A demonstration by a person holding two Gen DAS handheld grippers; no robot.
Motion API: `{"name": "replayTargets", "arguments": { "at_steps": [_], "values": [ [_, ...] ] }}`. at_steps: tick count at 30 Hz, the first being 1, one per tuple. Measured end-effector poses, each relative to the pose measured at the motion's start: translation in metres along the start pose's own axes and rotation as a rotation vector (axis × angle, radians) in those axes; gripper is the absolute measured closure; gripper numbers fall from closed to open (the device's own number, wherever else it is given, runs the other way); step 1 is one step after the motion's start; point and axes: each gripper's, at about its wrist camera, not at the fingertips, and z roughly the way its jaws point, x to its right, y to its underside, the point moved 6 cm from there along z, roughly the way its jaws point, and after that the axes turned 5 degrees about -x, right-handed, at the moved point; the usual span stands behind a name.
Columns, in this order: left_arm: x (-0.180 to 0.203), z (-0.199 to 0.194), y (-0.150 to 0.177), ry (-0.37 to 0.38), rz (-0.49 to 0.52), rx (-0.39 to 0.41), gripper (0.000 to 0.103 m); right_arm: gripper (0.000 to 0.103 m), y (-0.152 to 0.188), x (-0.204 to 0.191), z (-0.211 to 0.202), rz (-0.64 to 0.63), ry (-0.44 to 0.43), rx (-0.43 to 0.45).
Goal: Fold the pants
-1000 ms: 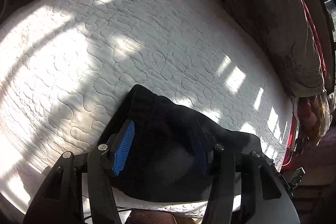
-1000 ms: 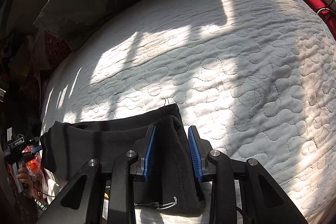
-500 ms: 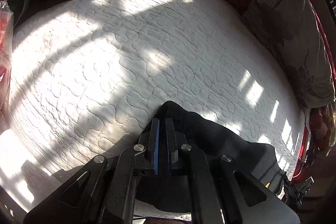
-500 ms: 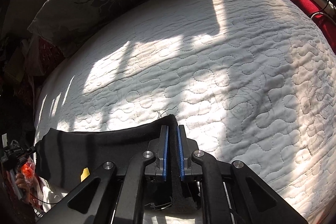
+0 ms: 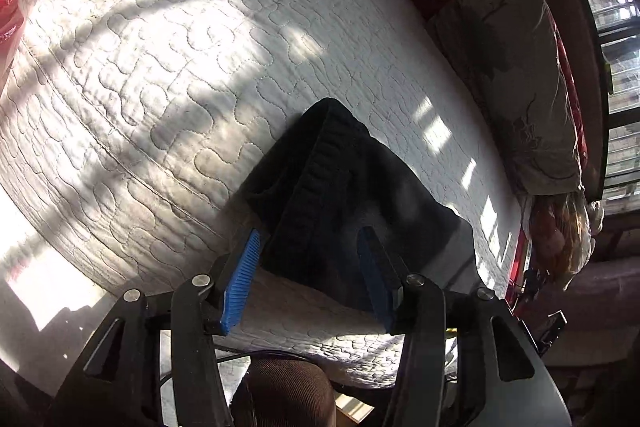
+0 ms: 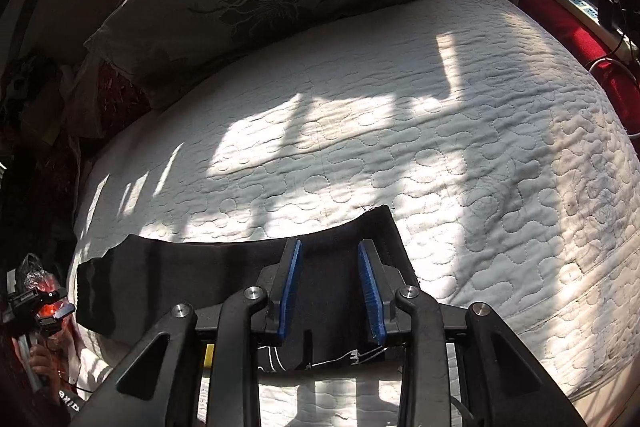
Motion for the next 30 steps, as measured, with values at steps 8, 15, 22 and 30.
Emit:
{"name": "replayTargets", "arguments": {
  "at_steps": [8, 15, 22, 30],
  "values": [
    [-0.006, 0.023, 0.017, 0.152, -0.161, -0.028, 0.054, 0.066, 0.043, -0.105, 0.029, -0.233, -0.065, -0.103],
    [0.009, 0.026, -0.008, 0.145, -0.174, -0.026, 0.083, 0.066, 0.071, -0.137, 0.05, -0.305, -0.063, -0.171],
    [0.018, 0.002, -0.024, 0.002, 0.024, 0.127, 0.089, 0.066, 0.076, -0.123, 0.058, -0.254, -0.035, -0.197],
    [-0.021, 0.034, -0.007, 0.046, -0.043, -0.002, 0.061, 0.066, 0.078, -0.111, 0.064, -0.228, -0.014, -0.21]
  ]
}}
